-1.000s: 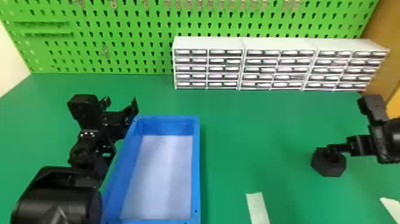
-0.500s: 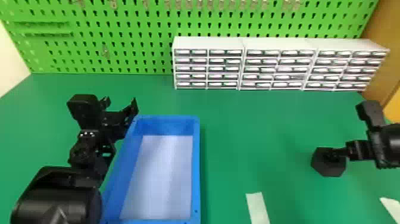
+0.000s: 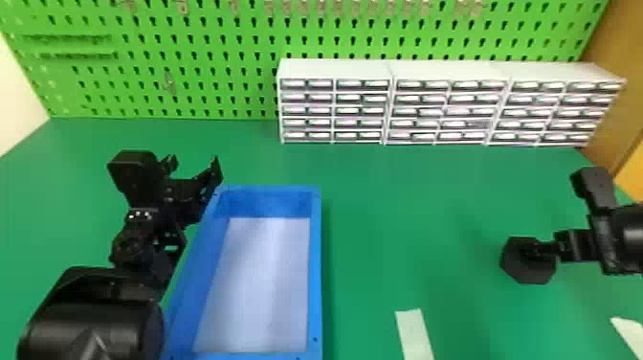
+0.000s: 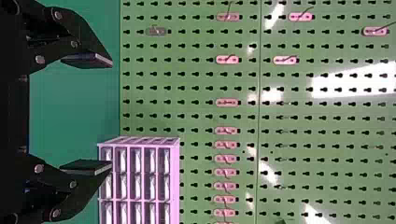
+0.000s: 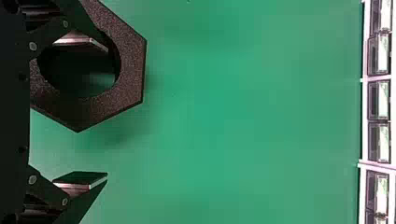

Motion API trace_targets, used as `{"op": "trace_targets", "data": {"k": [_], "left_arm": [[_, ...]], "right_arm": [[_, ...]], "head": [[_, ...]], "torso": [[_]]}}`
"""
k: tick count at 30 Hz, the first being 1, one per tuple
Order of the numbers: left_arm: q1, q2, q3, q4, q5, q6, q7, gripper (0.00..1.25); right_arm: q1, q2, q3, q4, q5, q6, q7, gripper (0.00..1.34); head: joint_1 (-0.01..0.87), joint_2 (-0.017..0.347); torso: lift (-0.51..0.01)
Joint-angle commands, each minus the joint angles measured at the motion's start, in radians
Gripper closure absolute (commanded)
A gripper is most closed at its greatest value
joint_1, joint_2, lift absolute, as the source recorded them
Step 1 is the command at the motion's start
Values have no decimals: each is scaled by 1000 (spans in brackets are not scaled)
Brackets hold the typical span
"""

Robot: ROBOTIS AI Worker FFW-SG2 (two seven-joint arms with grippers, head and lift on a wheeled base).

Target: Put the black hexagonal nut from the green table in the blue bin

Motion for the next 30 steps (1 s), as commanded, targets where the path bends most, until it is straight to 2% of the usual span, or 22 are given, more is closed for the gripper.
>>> {"op": "trace_targets", "data": {"k": [1, 7, 12, 17, 26, 30], "left_arm": [[0, 0, -1, 0, 0, 0, 1, 479], [0, -1, 0, 0, 0, 0, 1, 479], [0, 0, -1, 0, 0, 0, -1, 479], [0, 0, -1, 0, 0, 0, -1, 479], [2, 0, 0, 0, 0, 0, 1, 479], [2, 0, 0, 0, 0, 0, 1, 479]], "right_arm": [[-3, 3, -4, 11, 0, -8, -8, 329], [-3, 4, -2, 18, 0, -10, -14, 363], [-4, 4, 3, 21, 5, -8, -17, 558], [-4, 4, 9, 24, 11, 0, -17, 637], [-6, 4, 24, 22, 23, 7, -17, 961], [-7, 4, 29, 21, 25, 13, -17, 987]], "head": [[686, 52], [686, 52], [686, 52], [686, 52], [686, 52], [686, 52]], "torso": [[-97], [-97], [-97], [-97], [-97], [-97]]}}
